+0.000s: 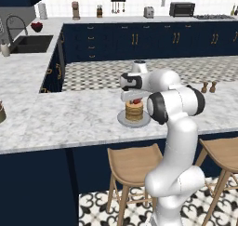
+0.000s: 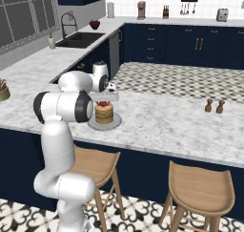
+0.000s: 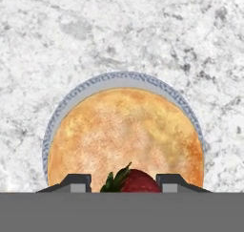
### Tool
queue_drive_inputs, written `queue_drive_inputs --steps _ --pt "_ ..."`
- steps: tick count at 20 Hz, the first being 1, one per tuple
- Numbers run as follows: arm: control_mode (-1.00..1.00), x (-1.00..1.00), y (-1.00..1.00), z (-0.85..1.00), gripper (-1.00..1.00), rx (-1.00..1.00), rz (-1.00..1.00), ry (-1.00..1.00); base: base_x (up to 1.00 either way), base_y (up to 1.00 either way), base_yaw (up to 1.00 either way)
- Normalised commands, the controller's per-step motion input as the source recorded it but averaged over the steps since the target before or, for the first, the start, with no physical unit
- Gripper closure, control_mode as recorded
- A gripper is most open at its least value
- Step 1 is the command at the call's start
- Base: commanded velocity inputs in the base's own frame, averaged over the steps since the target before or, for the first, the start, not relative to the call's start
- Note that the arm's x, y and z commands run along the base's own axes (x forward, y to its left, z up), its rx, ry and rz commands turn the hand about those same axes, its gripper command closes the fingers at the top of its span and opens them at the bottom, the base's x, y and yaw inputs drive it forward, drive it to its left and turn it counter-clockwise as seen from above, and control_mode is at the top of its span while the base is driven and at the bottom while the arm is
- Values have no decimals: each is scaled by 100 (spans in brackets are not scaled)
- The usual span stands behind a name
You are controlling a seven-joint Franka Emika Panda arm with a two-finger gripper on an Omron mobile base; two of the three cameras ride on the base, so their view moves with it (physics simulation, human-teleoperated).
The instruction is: Take the strawberry from the fridge and place it on top of the pancake, located on the dining counter.
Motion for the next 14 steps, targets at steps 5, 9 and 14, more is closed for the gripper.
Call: queue_drive_inputs --steps 5,9,14 --pt "-100 -5 -3 -16 -100 0 1 -1 0 0 0" --pt "-100 -13 0 0 -100 0 2 -2 0 0 0" --pt "-100 -25 0 29 -100 0 0 0 0 0 0"
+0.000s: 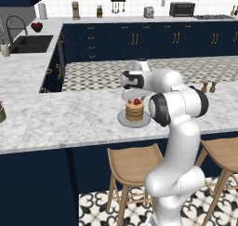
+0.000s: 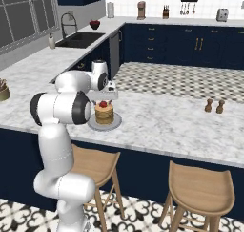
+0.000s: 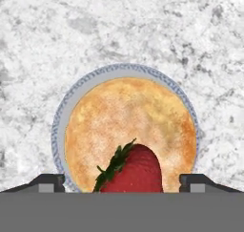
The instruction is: Take the strawberry from the fridge and place it on top of the pancake, located on the dining counter.
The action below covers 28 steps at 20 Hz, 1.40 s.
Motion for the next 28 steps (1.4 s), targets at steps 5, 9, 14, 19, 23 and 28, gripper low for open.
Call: queue_drive_inputs --steps 5,9,14,19,23,28 --pt "-100 -30 0 53 -100 0 0 -7 0 0 0" --pt "-100 -54 0 55 -100 0 0 -10 0 0 0" --pt "-100 -72 -10 43 -100 0 0 -8 0 0 0" --pt "-100 -62 -29 21 -100 1 0 -4 0 0 0" --pt "-100 -19 -35 33 -100 1 -2 -9 0 0 0" --pt "-100 -23 -34 1 -100 1 -1 -24 0 0 0"
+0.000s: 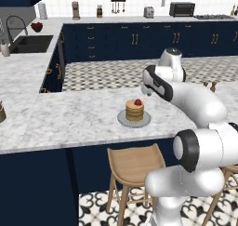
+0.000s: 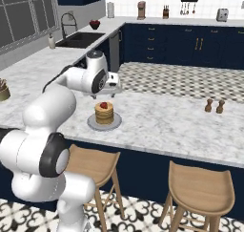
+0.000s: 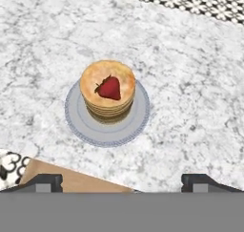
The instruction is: Take the strawberry from the fridge and place it on top of the pancake, located on the dining counter.
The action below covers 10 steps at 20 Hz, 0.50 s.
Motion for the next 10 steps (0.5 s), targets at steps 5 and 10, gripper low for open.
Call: queue_drive_inputs --steps 5,10 --pt "-100 -28 -25 0 -100 0 -3 -12 0 0 0" --pt "-100 -51 -19 0 -100 0 -4 -12 0 0 0"
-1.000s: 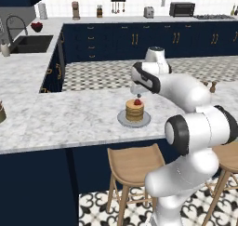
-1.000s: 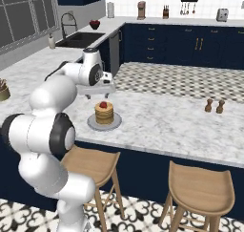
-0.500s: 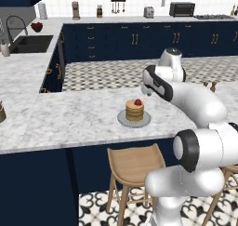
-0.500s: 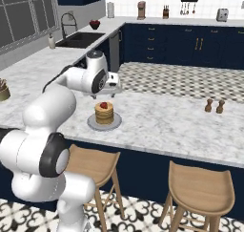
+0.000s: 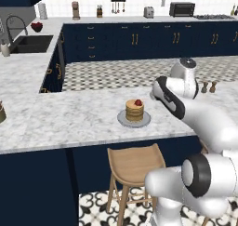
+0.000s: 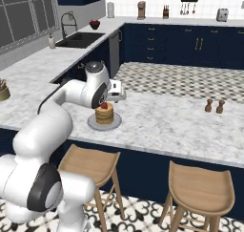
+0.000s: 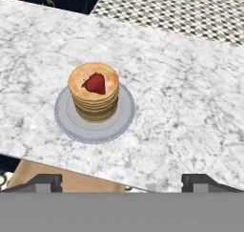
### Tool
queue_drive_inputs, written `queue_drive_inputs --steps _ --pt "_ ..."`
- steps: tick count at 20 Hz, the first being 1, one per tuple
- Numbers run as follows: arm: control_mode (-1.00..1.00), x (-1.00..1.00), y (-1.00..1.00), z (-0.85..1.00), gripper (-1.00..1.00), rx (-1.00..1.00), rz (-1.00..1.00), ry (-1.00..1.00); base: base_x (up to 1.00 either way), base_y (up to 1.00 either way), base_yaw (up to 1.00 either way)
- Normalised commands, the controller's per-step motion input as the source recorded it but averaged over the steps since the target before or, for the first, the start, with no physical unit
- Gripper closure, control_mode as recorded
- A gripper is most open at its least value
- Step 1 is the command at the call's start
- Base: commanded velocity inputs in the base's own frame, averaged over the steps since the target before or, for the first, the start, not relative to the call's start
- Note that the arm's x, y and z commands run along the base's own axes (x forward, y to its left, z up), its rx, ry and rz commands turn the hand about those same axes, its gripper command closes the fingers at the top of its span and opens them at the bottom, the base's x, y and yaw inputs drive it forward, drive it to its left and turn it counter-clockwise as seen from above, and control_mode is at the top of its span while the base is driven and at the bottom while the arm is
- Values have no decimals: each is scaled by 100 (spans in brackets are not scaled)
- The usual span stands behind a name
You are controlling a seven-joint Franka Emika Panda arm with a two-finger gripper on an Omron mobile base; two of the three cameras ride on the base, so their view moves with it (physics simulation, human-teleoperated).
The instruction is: Take the strawberry from the fridge and place it on top of the pancake, located on the dining counter.
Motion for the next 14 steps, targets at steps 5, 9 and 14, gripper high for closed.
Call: queue_drive_inputs --steps 5,9,14 --pt "-100 -33 -14 0 -100 1 -1 -9 0 0 0" --pt "-100 -27 -11 2 -100 0 0 -8 0 0 0" --pt "-100 -20 -13 20 -100 0 -4 -11 0 0 0"
